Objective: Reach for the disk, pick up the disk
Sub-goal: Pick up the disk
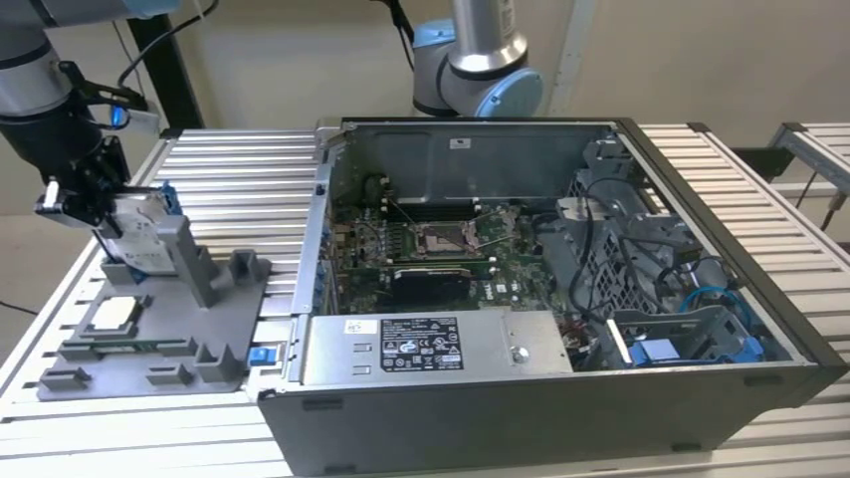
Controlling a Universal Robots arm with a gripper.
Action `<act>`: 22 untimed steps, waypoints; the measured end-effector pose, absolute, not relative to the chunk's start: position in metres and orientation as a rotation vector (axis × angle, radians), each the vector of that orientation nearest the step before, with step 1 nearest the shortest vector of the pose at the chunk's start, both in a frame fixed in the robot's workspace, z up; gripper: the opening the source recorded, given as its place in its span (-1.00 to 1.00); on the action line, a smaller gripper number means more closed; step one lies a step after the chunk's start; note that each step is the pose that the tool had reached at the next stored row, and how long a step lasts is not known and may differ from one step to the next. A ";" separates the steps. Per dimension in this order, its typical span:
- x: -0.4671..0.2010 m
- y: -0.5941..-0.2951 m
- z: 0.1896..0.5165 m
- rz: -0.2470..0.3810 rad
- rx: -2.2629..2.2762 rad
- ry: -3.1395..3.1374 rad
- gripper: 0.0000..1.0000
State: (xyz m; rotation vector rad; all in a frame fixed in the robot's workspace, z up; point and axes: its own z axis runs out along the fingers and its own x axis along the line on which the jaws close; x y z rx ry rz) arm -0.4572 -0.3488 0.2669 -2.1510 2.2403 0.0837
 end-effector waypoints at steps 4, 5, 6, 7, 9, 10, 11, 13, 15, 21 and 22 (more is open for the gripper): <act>-0.457 -0.349 0.270 0.084 -2.151 2.240 -1.00; -0.457 -0.349 0.270 0.083 -2.151 2.240 -1.00; -0.457 -0.349 0.270 0.083 -2.151 2.240 -1.00; -0.457 -0.349 0.270 0.083 -2.151 2.240 -1.00; -0.457 -0.349 0.272 0.082 -2.152 2.241 -1.00; -0.457 -0.349 0.273 0.082 -2.152 2.241 -1.00; -0.458 -0.349 0.274 0.081 -2.152 2.241 -1.00; -0.459 -0.349 0.277 0.080 -2.151 2.240 -1.00; -0.460 -0.349 0.281 0.079 -2.150 2.239 -1.00; -0.464 -0.349 0.290 0.060 -2.150 2.238 -1.00; -0.465 -0.349 0.291 0.054 -2.147 2.235 -1.00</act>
